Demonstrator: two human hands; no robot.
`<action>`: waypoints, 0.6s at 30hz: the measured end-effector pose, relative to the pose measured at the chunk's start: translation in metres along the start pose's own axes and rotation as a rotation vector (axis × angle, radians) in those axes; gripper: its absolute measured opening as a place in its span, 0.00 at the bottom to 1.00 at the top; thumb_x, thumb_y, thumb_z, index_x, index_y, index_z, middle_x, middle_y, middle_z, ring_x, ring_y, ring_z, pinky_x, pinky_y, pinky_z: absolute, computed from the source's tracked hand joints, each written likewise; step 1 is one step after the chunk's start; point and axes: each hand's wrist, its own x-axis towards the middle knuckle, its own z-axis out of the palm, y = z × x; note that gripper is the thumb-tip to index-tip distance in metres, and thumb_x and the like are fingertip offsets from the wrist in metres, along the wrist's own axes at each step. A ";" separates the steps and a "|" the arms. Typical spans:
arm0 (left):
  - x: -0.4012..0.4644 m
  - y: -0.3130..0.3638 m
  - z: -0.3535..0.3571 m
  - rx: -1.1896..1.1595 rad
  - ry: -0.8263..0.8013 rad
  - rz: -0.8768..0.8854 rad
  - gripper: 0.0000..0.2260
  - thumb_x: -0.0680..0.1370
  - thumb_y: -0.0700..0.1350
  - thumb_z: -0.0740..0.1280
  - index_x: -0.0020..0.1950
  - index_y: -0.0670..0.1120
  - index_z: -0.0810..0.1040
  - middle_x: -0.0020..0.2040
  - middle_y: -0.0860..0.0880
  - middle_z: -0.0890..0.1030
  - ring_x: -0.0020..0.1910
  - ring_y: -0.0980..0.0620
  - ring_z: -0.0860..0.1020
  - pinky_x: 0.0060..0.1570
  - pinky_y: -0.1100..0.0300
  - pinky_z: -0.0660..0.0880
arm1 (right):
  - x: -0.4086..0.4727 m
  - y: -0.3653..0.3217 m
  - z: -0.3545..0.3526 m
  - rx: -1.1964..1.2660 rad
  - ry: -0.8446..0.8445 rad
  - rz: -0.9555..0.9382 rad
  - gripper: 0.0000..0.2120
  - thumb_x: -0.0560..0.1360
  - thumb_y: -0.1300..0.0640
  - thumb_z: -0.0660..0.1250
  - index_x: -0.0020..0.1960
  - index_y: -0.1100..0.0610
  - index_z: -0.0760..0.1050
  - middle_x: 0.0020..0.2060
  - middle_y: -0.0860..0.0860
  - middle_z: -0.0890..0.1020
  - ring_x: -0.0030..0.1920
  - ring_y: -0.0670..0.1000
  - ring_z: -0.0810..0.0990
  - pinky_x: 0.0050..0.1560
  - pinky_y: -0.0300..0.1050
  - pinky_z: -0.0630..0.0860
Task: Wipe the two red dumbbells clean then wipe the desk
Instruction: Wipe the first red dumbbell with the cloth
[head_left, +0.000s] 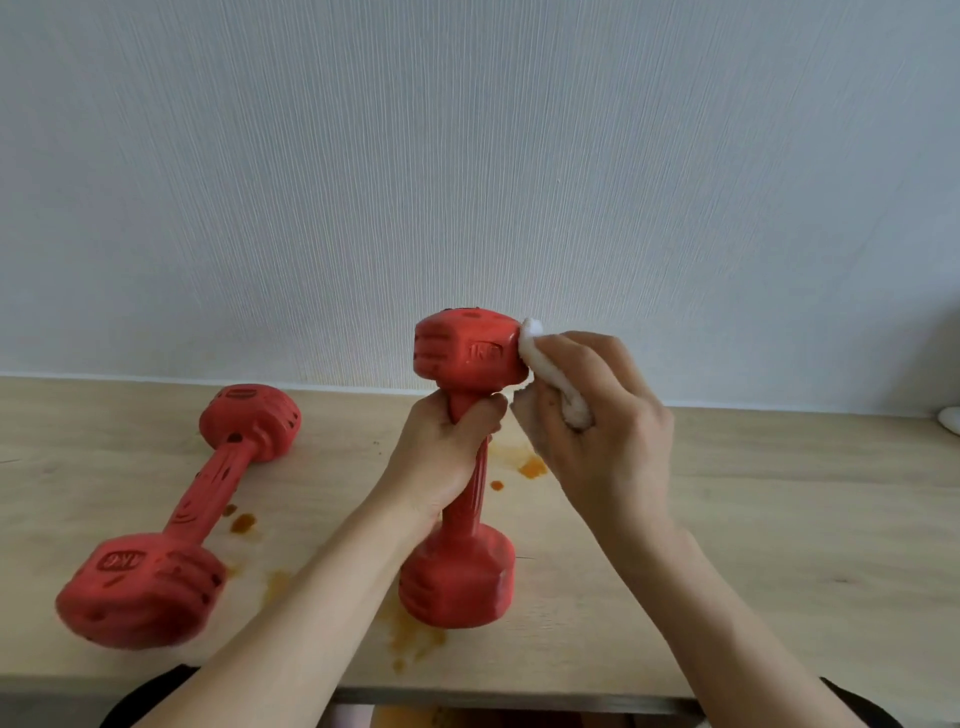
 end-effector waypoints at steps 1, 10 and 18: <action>0.000 0.000 -0.001 0.017 0.007 0.005 0.09 0.75 0.45 0.67 0.36 0.43 0.77 0.32 0.48 0.76 0.33 0.53 0.74 0.37 0.60 0.69 | 0.000 -0.001 0.000 -0.014 0.005 -0.025 0.14 0.71 0.63 0.69 0.56 0.55 0.80 0.49 0.50 0.81 0.43 0.55 0.81 0.38 0.49 0.77; -0.007 0.001 0.006 0.046 -0.022 0.031 0.11 0.73 0.43 0.66 0.35 0.37 0.73 0.30 0.43 0.68 0.29 0.52 0.66 0.26 0.68 0.64 | 0.002 0.007 0.000 -0.003 -0.046 0.203 0.09 0.71 0.54 0.64 0.47 0.55 0.80 0.40 0.47 0.80 0.37 0.52 0.79 0.33 0.51 0.75; -0.006 0.004 0.006 0.125 -0.021 0.039 0.14 0.70 0.46 0.65 0.35 0.34 0.73 0.30 0.43 0.68 0.27 0.53 0.66 0.24 0.68 0.64 | 0.005 -0.007 -0.007 -0.203 -0.019 0.064 0.09 0.67 0.59 0.69 0.46 0.51 0.79 0.40 0.47 0.80 0.35 0.52 0.79 0.28 0.41 0.70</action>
